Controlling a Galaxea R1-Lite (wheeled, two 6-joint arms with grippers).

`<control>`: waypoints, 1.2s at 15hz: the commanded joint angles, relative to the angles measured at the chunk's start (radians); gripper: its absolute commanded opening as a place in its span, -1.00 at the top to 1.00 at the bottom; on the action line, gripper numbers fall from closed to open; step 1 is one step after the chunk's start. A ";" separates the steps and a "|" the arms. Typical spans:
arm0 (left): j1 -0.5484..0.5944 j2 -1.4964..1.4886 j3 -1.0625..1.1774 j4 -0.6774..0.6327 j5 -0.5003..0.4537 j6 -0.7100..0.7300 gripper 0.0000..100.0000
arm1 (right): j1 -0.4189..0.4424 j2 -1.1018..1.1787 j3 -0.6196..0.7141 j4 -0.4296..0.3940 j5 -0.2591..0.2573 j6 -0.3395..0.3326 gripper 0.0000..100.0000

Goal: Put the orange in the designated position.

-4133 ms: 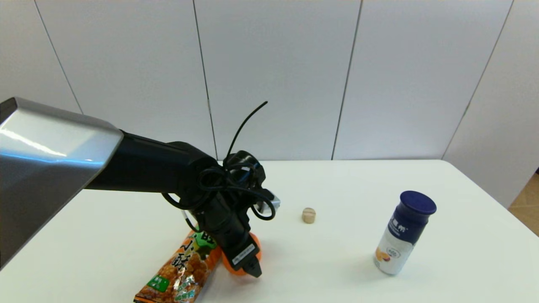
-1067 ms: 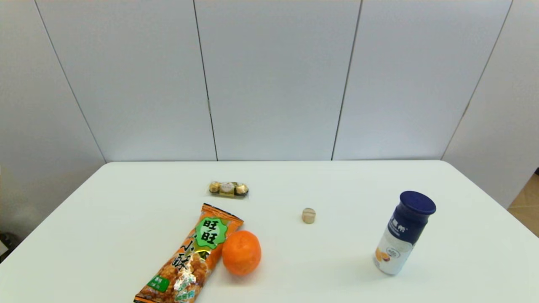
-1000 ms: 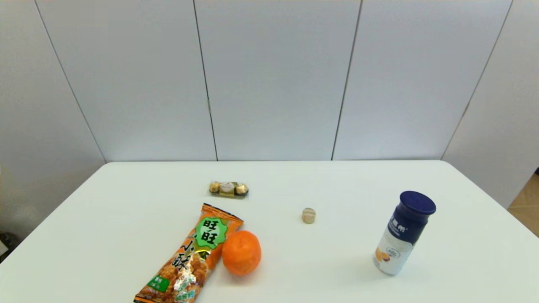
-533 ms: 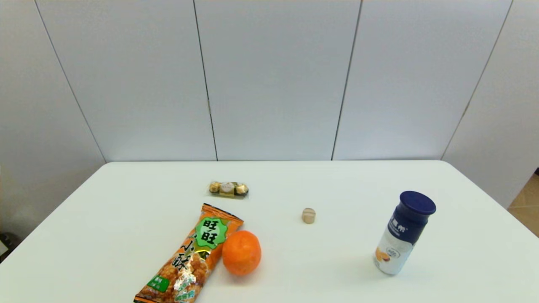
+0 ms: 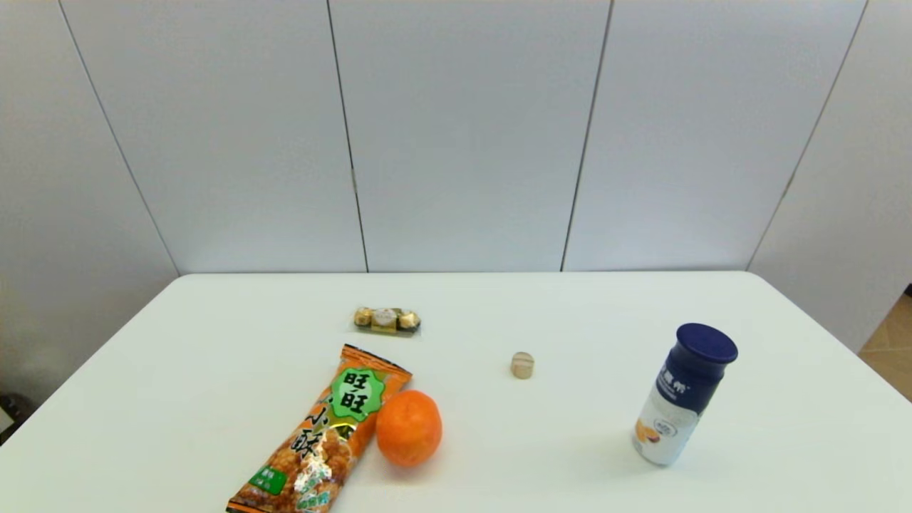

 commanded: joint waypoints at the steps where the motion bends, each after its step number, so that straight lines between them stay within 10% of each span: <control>1: 0.000 0.001 0.002 0.003 0.004 -0.067 -1.00 | 0.000 0.001 0.000 0.000 0.000 0.000 -1.00; 18: 0.000 0.001 0.002 0.001 0.004 -0.068 -1.00 | 0.000 0.001 0.000 0.000 0.000 0.000 -1.00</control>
